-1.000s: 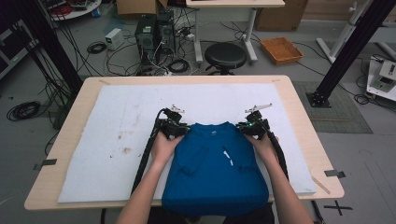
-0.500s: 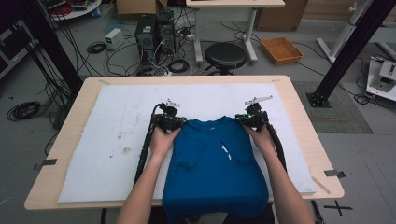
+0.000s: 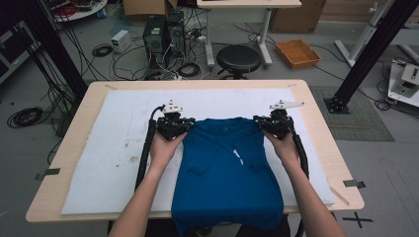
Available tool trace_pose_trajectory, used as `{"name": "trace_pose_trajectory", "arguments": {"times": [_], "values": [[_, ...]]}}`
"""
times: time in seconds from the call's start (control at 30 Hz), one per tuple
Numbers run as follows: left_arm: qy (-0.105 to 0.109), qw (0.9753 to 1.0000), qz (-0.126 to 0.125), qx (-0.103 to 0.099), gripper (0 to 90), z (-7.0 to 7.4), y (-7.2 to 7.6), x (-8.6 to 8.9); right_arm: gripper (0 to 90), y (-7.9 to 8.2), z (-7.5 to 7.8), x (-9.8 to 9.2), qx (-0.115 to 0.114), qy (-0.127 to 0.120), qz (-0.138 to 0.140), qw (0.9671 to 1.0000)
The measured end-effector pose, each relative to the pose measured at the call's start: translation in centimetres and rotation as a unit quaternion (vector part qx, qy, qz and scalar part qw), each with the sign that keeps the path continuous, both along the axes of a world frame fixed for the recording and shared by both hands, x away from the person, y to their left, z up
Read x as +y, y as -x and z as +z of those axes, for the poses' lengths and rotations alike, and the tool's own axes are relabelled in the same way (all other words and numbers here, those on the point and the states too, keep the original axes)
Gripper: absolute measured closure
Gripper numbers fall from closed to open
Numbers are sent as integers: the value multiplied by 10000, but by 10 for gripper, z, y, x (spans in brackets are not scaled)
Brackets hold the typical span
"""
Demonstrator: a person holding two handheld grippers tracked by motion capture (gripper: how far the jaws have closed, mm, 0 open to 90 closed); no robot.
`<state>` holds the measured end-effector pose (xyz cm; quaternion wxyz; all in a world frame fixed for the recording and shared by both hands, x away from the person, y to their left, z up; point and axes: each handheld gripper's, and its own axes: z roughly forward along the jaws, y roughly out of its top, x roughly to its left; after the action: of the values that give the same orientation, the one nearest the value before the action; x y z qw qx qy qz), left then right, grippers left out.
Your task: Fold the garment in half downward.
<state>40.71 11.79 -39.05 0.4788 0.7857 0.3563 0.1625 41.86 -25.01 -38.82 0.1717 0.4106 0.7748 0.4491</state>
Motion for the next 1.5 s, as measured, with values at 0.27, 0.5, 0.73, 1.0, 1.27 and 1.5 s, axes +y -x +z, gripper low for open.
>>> {"name": "trace_pose_trajectory", "arguments": {"times": [0.27,0.5,0.73,1.0,1.27,1.5], "values": [[-195,9980,-526,-306,875,7,54,-3,894,59,9,-5,-318,-31,207,9993],[-377,9948,-868,-375,875,0,94,-4,894,103,1,-12,-459,23,281,9986],[-573,9912,-1119,-417,874,-10,126,-2,894,142,-10,-19,-496,133,364,9980],[-855,9857,-1391,-416,873,-23,154,-9,894,171,-24,-17,-454,415,496,9969],[-1018,9820,-1558,-314,871,-35,169,-12,890,194,-40,-18,-251,703,602,9954],[-1218,9771,-1738,-139,832,-42,181,-13,848,205,-46,-16,-204,981,670,9927]]}}
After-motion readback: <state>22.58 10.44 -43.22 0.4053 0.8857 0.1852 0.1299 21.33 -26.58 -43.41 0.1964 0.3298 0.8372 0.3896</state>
